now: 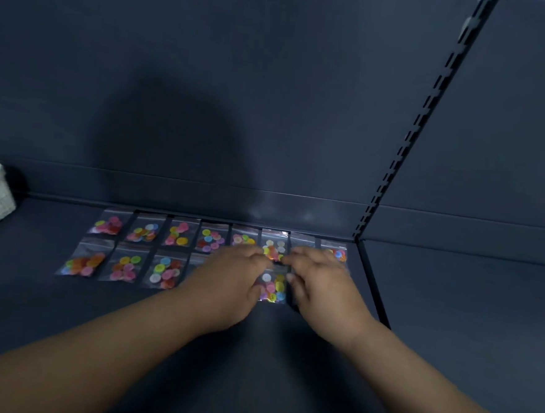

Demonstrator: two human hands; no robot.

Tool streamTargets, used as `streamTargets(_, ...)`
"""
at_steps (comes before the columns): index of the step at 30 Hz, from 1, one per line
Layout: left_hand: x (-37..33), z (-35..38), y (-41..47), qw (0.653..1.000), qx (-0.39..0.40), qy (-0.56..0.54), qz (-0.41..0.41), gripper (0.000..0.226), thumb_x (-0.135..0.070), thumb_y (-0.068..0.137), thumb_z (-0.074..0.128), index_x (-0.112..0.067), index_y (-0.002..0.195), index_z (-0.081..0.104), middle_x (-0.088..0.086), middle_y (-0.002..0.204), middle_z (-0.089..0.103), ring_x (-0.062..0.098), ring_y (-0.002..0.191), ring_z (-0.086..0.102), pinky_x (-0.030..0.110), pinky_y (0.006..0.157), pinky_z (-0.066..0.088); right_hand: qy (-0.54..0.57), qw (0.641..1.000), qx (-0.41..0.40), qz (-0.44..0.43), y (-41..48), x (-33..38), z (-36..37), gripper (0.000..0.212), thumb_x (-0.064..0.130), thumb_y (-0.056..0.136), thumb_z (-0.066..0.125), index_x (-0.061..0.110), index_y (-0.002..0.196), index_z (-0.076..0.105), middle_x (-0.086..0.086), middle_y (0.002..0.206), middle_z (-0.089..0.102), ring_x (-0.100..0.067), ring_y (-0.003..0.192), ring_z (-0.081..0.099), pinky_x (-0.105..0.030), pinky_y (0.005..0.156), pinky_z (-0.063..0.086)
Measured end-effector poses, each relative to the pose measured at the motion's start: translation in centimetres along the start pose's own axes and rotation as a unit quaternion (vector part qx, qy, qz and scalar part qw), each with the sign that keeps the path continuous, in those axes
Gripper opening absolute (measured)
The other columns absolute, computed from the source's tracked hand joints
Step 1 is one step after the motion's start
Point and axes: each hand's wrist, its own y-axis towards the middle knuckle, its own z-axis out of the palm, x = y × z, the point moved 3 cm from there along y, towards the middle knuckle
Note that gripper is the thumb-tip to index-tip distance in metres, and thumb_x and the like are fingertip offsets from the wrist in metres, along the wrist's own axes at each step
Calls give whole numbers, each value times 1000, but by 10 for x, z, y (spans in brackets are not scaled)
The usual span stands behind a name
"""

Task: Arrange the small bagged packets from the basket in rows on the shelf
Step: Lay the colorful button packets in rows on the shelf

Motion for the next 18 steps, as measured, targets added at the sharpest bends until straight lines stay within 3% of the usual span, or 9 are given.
streamTargets(3, 15, -22, -5, 999, -35, 33, -13, 44, -29, 90, 54, -21, 133, 50, -1, 136, 48, 16, 126, 41, 24, 106, 27, -5, 1000, -5, -29, 16, 19, -3, 31, 16, 84, 57, 15, 114, 65, -5, 119, 62, -32, 107, 56, -39, 93, 45)
streamTargets(9, 64, -67, -40, 988, -72, 110, -80, 50, -36, 86, 54, -14, 131, 53, 12, 141, 48, 27, 132, 42, 36, 110, 31, -14, 996, 18, -88, 53, 78, 2, 43, 28, 85, 53, 14, 125, 59, -11, 133, 54, -34, 120, 50, -42, 102, 41)
streamTargets(18, 154, -152, -134, 963, -119, 154, -186, 56, -42, 91, 52, -20, 141, 41, 4, 150, 36, 18, 138, 32, 28, 112, 22, -45, 975, 43, -215, 109, 215, 24, 51, 38, 95, 46, 22, 143, 37, 1, 151, 32, -20, 138, 27, -32, 114, 21)
